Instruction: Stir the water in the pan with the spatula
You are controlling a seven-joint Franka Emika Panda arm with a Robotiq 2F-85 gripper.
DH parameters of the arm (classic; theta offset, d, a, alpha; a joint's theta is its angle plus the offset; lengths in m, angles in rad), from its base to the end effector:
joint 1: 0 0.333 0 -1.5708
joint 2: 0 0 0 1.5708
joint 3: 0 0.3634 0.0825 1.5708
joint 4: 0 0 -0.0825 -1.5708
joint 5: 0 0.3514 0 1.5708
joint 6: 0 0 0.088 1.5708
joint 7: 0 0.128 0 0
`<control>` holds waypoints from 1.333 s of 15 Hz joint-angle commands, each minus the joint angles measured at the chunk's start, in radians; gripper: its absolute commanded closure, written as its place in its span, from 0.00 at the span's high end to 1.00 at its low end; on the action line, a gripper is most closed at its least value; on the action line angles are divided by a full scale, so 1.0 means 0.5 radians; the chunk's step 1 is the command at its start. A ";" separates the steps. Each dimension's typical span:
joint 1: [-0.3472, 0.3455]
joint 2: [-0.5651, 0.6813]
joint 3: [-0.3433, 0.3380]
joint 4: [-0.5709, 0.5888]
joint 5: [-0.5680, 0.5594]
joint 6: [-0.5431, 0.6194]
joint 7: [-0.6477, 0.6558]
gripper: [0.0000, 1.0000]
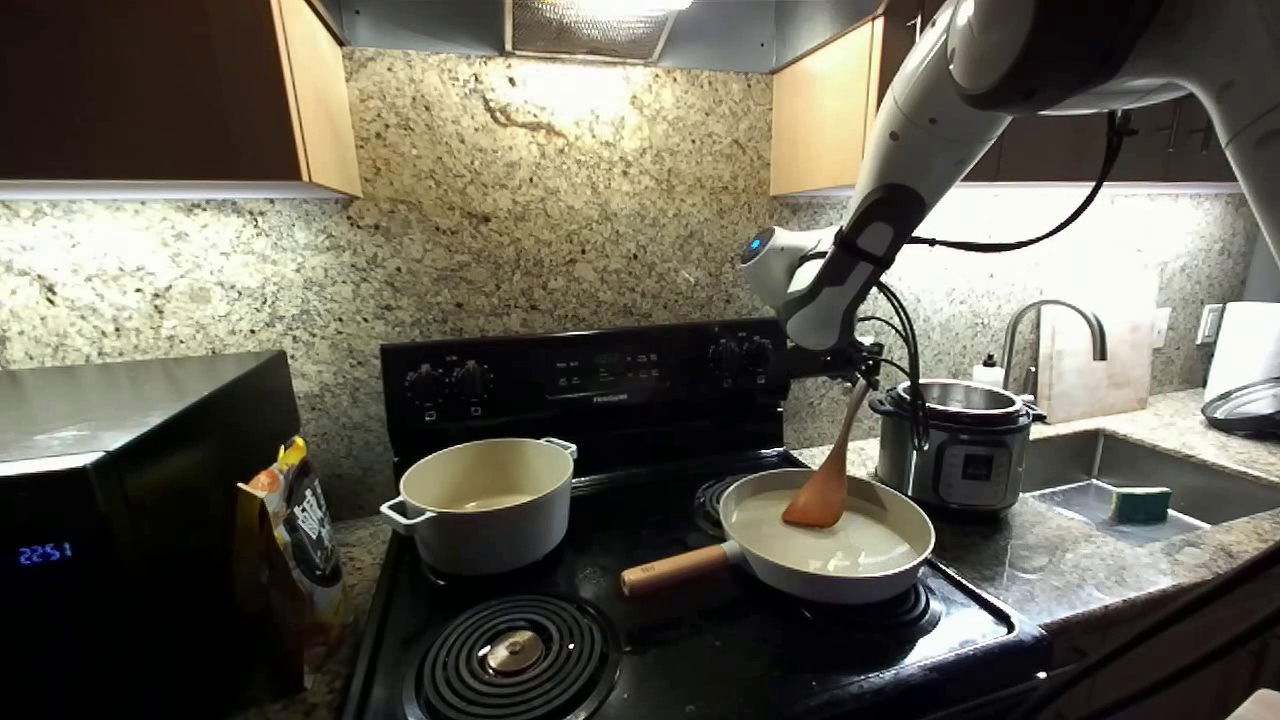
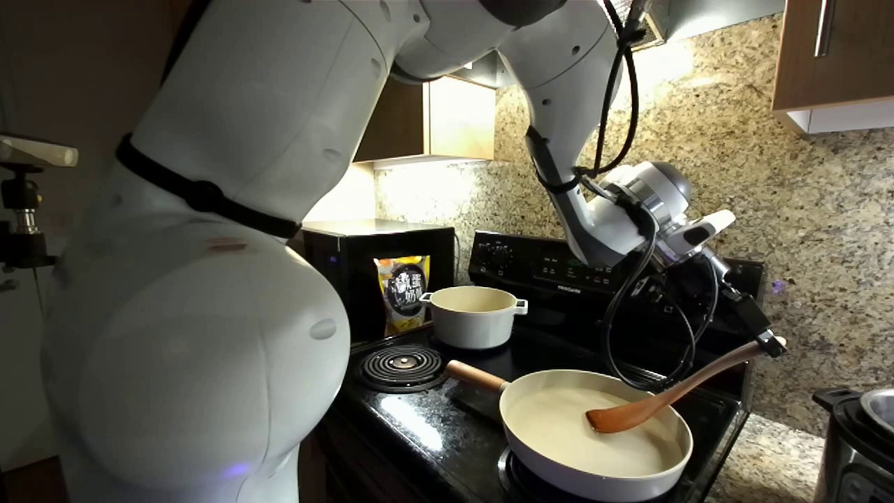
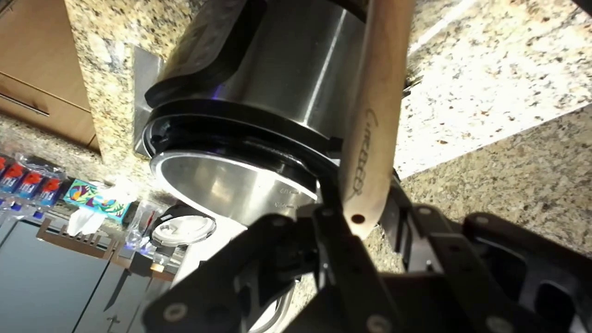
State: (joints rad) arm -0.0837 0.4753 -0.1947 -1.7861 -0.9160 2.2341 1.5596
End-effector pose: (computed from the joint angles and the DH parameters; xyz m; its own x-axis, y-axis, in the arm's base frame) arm 0.6283 -0.2022 0.3501 0.3540 -0.6586 0.6640 -0.9352 -0.2444 0.2562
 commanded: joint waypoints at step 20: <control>0.037 -0.147 0.033 -0.452 0.058 0.234 -0.071 0.07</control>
State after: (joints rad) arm -0.0534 0.4606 -0.1682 -1.9340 -0.9016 2.3146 1.5266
